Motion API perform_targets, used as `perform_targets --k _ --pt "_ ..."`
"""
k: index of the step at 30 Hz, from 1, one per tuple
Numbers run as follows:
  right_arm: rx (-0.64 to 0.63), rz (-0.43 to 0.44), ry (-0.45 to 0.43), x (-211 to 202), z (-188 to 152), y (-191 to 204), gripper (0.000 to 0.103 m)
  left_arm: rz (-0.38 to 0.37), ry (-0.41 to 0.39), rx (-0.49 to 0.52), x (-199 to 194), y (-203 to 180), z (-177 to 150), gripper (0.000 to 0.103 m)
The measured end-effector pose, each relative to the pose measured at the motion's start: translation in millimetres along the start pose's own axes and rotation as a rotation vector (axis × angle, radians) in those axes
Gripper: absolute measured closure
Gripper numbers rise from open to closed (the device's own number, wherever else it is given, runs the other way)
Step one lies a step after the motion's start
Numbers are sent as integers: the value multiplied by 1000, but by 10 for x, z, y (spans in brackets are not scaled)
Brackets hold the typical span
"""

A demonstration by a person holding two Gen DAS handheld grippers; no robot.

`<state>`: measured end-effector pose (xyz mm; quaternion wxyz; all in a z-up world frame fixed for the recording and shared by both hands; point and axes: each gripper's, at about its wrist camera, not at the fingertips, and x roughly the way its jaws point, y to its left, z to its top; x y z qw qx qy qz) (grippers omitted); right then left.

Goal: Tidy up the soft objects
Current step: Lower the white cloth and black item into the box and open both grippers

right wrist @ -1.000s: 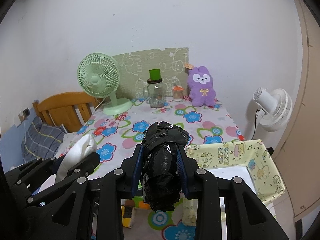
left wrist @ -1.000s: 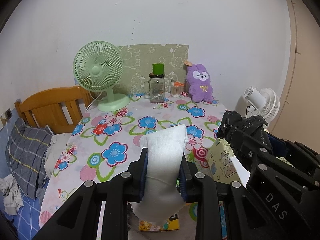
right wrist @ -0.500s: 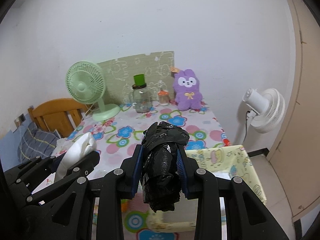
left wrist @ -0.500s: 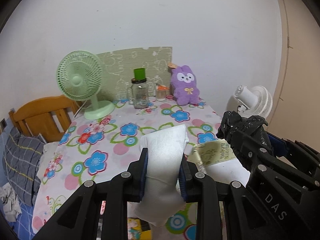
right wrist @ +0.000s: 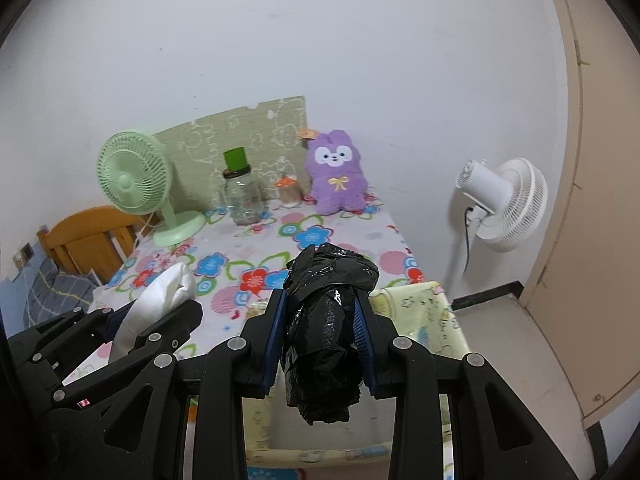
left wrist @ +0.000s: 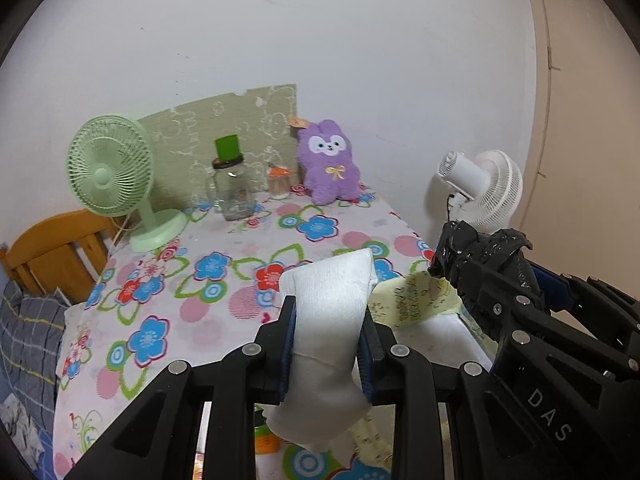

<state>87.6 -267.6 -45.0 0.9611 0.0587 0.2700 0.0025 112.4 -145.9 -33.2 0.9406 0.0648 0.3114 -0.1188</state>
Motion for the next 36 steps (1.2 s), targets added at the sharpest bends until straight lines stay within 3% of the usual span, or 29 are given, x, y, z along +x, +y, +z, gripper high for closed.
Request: perform_targets --k 11,20,24,26,28,30,36 --pt "43 -23 36 200 -56 -312 67 -36 84 56 348 -302 -47 76" --pt "49 -21 72 367 -96 -422 67 -28 88 79 470 -418 -43 71" --pt "50 -17 84 415 -116 -441 67 -36 104 87 526 -449 -55 61" --pt "50 -16 90 439 -121 -450 67 -43 112 91 544 -462 -61 46" --pt "49 -12 93 453 -120 -452 67 -49 105 99 526 -490 -69 23" --pt "49 -5 95 462 -121 -450 67 -57 92 112 498 -519 -77 15" --pt "58 14 102 481 -124 -450 67 -60 112 107 526 -520 -68 8"
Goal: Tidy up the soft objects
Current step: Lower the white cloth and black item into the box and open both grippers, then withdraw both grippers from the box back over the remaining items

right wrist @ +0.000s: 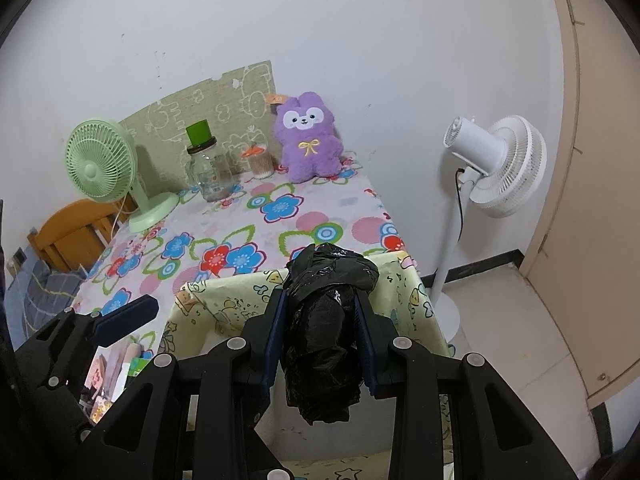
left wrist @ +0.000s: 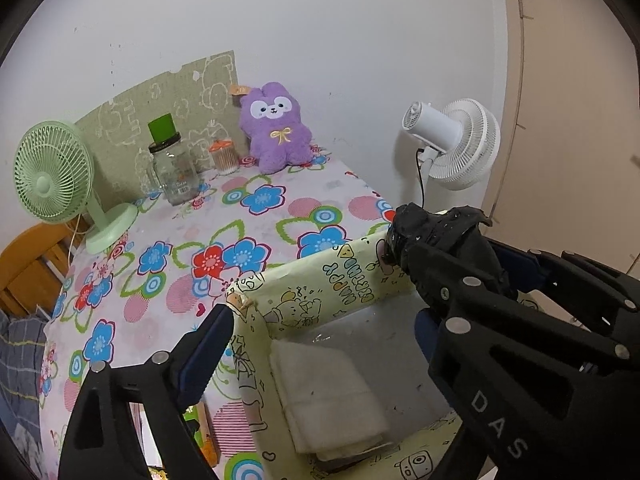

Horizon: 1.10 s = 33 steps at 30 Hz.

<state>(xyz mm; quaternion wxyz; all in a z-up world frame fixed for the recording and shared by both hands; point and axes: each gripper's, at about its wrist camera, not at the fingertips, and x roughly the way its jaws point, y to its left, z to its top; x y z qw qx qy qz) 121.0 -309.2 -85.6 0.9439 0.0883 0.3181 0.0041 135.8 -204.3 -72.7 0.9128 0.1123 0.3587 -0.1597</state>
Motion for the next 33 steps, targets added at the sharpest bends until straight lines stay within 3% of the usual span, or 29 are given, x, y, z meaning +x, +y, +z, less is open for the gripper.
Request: perform_targets --k 4,7,9,20,33 --pt "-9 9 4 17 6 27 63 6 -5 -1 -5 13 -1 4" --pt "-9 11 10 32 7 40 52 9 -3 -1 -7 20 -5 4" --pt "-4 18 6 22 0 42 38 5 -2 -5 -11 35 -5 4" --pt "7 -41 -39 -158 -19 139 10 13 -29 -13 -200 81 -48 4" --pt "-20 -51 -80 -498 -98 446 8 10 -77 -37 -569 275 -184 4"
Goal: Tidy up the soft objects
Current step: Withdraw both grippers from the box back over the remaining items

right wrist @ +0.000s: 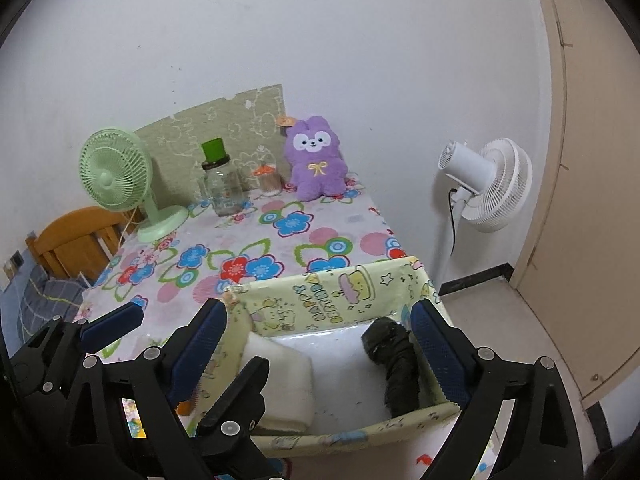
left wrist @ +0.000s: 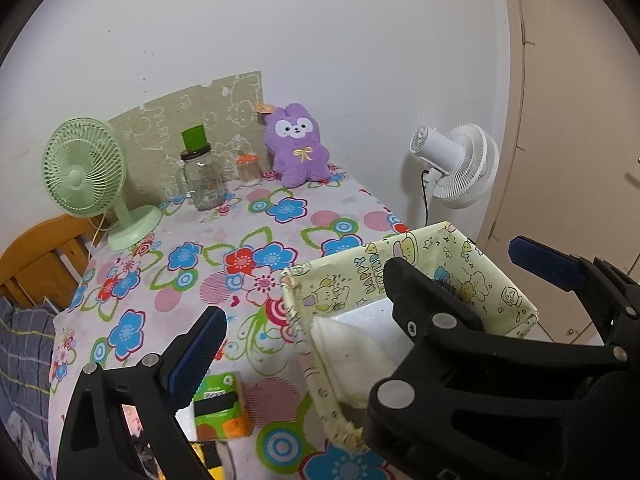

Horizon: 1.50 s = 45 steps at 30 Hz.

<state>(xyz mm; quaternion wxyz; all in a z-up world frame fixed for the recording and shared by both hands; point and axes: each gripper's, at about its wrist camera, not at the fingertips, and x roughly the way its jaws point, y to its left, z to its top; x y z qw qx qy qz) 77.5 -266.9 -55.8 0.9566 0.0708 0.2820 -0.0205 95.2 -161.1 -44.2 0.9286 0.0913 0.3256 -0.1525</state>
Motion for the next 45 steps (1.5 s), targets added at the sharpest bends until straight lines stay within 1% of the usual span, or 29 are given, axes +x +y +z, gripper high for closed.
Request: perform_targets --k 8,21,26,36,43,45 --pt "-49 -15 -22 -191 -11 285 7 12 -34 -16 -241 199 -85 4" --pt "-71 -2 -67 -449 -49 702 7 35 -90 -37 -563 548 -197 4" --pt "-85 6 -99 -537 -74 863 7 41 -109 -47 -671 688 -256 4" --pt "-104 21 -128 -633 -180 1159 7 53 -133 -61 -814 936 -408 4" --pt "-124 24 -117 -581 -318 1338 7 69 -125 -76 -788 1094 -574 4" --pt "-134 23 -121 -566 -368 1397 8 83 -127 -82 -779 1147 -634 4"
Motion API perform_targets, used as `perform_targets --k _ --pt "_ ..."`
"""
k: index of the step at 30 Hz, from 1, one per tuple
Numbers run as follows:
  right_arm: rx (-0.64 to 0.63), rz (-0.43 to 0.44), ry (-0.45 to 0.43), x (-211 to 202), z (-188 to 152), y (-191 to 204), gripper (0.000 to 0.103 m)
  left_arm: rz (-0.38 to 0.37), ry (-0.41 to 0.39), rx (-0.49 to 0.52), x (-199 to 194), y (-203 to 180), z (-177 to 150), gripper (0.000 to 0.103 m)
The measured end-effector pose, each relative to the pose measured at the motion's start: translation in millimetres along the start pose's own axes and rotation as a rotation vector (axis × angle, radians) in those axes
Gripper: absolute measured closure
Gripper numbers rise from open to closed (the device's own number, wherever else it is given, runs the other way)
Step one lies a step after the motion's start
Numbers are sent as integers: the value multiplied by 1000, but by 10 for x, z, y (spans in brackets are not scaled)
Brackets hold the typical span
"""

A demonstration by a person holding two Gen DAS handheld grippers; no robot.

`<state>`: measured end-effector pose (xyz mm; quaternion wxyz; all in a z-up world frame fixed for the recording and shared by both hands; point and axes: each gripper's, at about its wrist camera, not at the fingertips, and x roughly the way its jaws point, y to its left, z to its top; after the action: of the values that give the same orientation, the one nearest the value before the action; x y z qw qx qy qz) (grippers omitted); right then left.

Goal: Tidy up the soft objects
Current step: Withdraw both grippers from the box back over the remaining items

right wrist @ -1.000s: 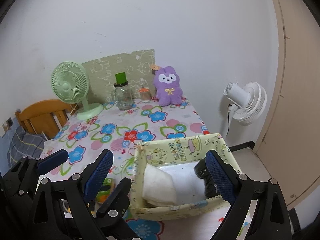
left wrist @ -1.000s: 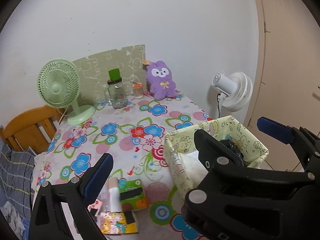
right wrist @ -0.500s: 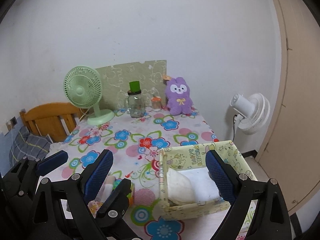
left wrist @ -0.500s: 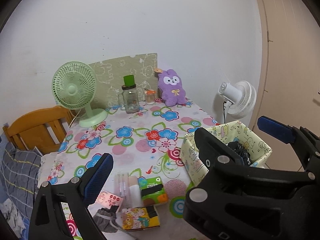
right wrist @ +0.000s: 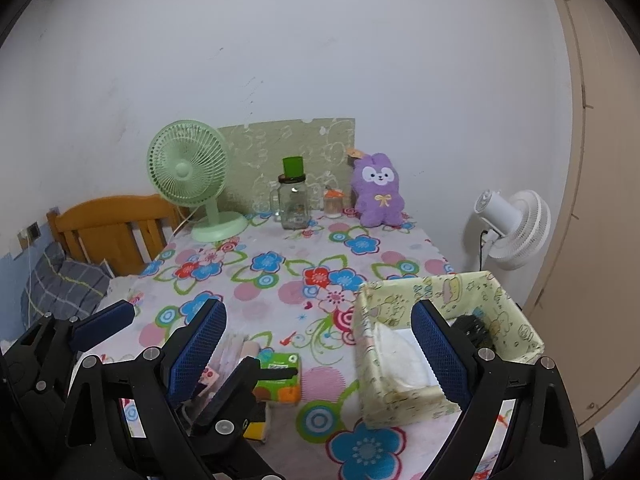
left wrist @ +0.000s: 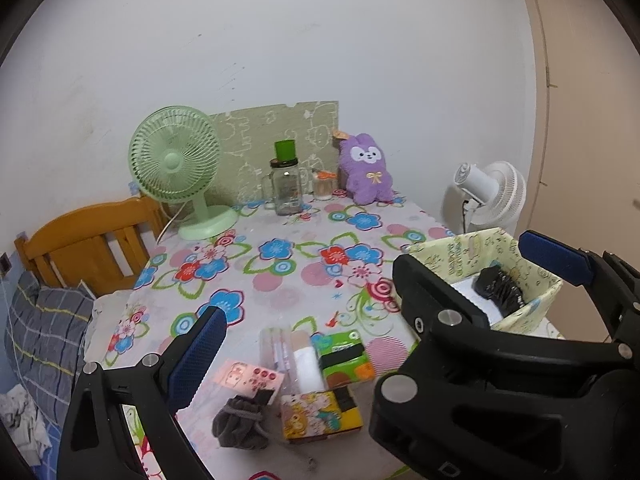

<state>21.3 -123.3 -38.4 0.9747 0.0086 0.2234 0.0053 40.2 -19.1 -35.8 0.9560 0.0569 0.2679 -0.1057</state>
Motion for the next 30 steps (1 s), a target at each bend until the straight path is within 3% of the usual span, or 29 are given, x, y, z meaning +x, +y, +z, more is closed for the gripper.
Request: perform_targets --k 30 --pt "-32 83 23 466 -740 494 8 75 61 -92 353 528 -809 4"
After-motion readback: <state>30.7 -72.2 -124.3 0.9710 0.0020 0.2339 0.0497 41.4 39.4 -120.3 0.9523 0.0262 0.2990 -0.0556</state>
